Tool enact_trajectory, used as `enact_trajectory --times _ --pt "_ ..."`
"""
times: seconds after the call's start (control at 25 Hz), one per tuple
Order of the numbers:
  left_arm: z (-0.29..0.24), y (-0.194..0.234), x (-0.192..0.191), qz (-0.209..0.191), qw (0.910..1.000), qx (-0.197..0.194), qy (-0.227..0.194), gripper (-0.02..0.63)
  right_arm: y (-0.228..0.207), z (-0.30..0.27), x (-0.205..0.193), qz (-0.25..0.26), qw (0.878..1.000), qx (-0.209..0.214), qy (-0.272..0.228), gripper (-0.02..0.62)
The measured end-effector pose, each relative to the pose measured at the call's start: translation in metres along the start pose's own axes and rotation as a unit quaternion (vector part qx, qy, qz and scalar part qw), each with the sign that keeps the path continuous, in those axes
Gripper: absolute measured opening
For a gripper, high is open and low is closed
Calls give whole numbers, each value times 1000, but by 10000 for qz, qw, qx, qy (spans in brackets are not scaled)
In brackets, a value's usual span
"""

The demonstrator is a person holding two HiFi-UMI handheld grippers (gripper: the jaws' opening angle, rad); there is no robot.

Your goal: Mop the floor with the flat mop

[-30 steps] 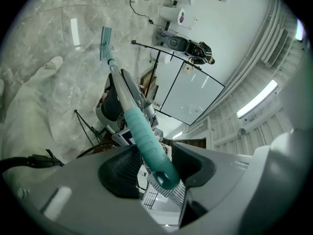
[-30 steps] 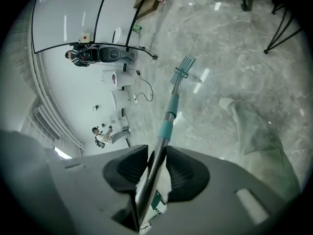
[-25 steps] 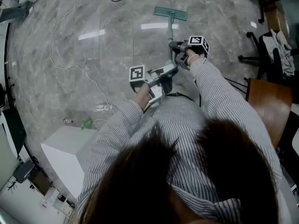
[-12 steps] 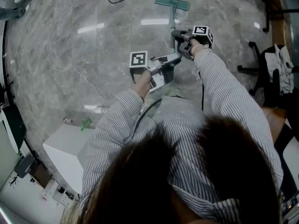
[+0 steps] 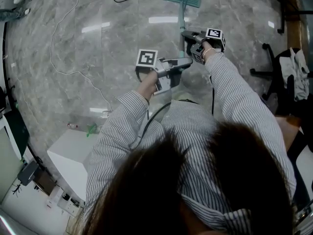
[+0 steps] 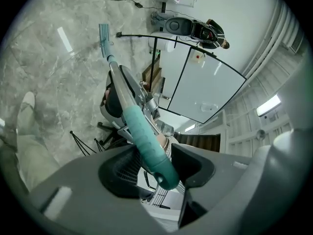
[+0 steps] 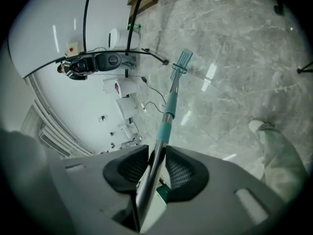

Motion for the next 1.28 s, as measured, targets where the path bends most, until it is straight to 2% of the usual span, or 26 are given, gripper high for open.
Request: enact_trajectory --times 0.12,0.28,0.64,0.76,1.0,1.28 --pt "3 5 -4 63 9999 1 -102 190 -8 0 -6 -165 9994 262 -175 109" --pt "8 11 -6 93 9997 73 -201 184 -11 -3 -13 -170 9988 394 -238 121" --pt "12 18 -10 13 9992 263 -305 167 -20 -9 -29 -565 9957 711 175 126" --pt "10 19 -14 -52 9991 321 -286 156 -20 -12 -36 -444 9960 669 381 123" --pt "11 31 -28 55 9988 256 -404 143 -32 -8 -42 -415 9971 534 355 121" --pt "18 60 -68 -3 9990 386 -205 140 -58 12 -81 -402 9974 501 329 120"
Point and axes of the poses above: the fingertips, and each gripper's own axes: z backward along the fingers, y to its left, x out of its top, the point moved 10 cm from there along z, backward along the fingers, and after that the axes turned 4 degrees about x, right-handed, at the moved point
